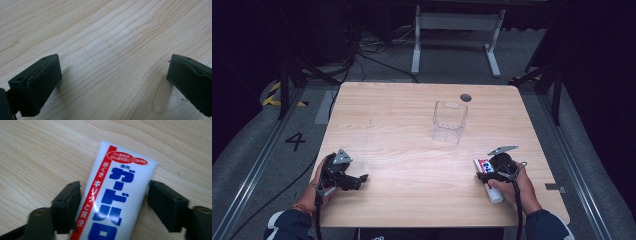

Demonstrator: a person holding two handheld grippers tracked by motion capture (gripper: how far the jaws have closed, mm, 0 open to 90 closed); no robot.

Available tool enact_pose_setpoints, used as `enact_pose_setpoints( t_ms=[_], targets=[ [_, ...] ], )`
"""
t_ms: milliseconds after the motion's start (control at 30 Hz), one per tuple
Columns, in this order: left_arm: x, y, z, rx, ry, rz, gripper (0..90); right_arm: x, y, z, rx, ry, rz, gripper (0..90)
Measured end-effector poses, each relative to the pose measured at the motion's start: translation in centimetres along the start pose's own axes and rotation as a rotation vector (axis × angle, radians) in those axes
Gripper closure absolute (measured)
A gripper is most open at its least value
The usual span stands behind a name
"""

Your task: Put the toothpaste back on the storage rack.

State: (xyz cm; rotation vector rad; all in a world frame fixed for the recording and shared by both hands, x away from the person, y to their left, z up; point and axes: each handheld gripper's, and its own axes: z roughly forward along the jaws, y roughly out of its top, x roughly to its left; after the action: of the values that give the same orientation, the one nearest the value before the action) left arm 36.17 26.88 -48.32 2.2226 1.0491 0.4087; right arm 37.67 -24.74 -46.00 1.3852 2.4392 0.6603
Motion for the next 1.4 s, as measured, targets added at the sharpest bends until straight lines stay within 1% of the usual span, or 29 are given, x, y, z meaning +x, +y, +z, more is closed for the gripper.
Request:
enact_pose_setpoints(
  t_ms=[67,167,233,433,533,633,700,733,833,867,1033,1100,1167,1200,1267,1400],
  targets=[
    [0.0,0.0,0.0,0.0,0.0,0.0,0.1,0.2,0.3,-0.1,0.014,0.009,-0.012,40.2],
    [0.0,0.0,0.0,0.0,0.0,0.0,0.1,0.2,0.7,-0.1,0.043,0.016,-0.03,42.8],
    [0.0,0.0,0.0,0.0,0.0,0.0,0.1,0.2,0.8,-0.1,0.051,0.022,-0.04,45.1],
    [0.0,0.0,0.0,0.0,-0.002,-0.002,0.1,-0.1,0.9,-0.2,0.059,0.029,-0.056,52.8],
    [0.0,0.0,0.0,0.0,-0.002,-0.002,0.1,-0.2,0.9,-0.5,0.051,0.033,-0.061,58.4],
    [0.0,0.0,0.0,0.0,-0.003,-0.002,0.1,-0.7,0.7,-0.9,0.019,0.061,-0.041,64.1],
    [0.0,0.0,0.0,0.0,-0.005,0.001,0.1,-0.9,0.6,-1.2,0.006,0.078,-0.035,65.9],
    [0.0,0.0,0.0,0.0,-0.005,0.001,0.1,-1.0,0.5,-1.2,0.008,0.081,-0.039,66.4],
    [0.0,0.0,0.0,0.0,-0.005,0.001,0.1,-1.0,0.4,-1.4,-0.003,0.081,-0.048,67.7],
    [0.0,0.0,0.0,0.0,-0.005,0.001,0.1,-0.9,0.3,-1.6,-0.015,0.085,-0.051,68.1],
    [0.0,0.0,0.0,0.0,-0.005,0.001,0.1,-1.2,0.2,-2.1,-0.051,0.09,-0.043,69.0],
    [0.0,0.0,0.0,0.0,-0.005,0.001,0.1,-1.5,0.1,-2.4,-0.078,0.102,-0.035,69.2],
    [0.0,0.0,0.0,0.0,-0.005,0.001,0.1,-1.7,0.1,-2.7,-0.099,0.102,-0.018,69.5],
    [0.0,0.0,0.0,0.0,-0.005,0.001,0.1,-1.8,0.1,-2.8,-0.109,0.101,-0.02,69.6],
    [0.0,0.0,0.0,0.0,-0.005,0.001,0.1,-2.0,0.1,-3.1,-0.135,0.105,-0.012,69.7],
    [0.0,0.0,0.0,0.0,-0.005,0.001,0.1,-2.1,0.3,-3.8,-0.19,0.106,-0.017,69.7]
  ],
)
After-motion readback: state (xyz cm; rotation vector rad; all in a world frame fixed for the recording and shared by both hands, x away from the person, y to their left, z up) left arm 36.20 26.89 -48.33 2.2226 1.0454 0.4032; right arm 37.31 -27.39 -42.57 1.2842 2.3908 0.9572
